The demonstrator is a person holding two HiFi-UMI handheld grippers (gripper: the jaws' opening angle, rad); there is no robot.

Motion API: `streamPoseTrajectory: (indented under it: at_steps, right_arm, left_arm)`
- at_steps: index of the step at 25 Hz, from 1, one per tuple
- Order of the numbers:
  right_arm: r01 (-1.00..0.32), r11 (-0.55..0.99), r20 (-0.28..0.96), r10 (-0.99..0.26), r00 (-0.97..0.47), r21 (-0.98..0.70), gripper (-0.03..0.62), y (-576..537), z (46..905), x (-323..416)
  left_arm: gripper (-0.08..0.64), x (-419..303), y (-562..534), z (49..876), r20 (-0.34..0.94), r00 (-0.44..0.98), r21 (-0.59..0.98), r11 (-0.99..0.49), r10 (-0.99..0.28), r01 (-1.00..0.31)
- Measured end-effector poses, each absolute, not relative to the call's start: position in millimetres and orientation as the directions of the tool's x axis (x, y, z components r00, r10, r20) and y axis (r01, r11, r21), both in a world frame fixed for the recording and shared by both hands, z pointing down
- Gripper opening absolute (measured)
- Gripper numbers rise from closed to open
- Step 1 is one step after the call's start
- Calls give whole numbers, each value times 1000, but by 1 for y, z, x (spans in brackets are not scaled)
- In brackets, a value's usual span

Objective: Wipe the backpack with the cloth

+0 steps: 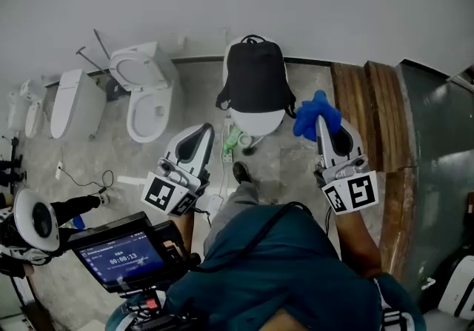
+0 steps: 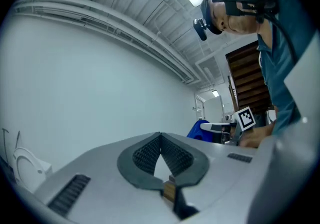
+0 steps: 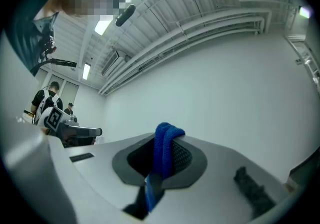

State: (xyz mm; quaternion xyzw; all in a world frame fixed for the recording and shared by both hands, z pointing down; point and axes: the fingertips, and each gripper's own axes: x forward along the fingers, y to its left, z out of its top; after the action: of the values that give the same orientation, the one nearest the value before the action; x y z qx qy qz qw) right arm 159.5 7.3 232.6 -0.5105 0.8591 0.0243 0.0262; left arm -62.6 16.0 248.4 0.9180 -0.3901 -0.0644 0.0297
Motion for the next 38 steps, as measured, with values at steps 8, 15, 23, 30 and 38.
streamPoseTrajectory:
  at_steps: [8,15,23,30,38]
  right_arm:
    - [-865,498,-95,-860,-502,58,23,169,230,198]
    - [-861,507,-98,-856,-508,35,23,220,189,204]
    - [-865,501,-88,-860,-503,45,23,269,179,188]
    - [-877,480,-72,-874,-481,37,23,333,173,155]
    - [-890,453,-48,-889,-456,57,23,415,170,116]
  left_arm:
    - [3,-11,183,244,-125,683,50,-692,-720,-721]
    - [3,-7,239,186,-111,669,27,-676,-734,-737]
    - [3,-24,288,171,-117,672,15,-678,-732,-735]
    - [3,-48,350,167,-128,706,47,-715,-697,-698]
    - [3,-80,429,178,-128,759,52,-769,-638,-638]
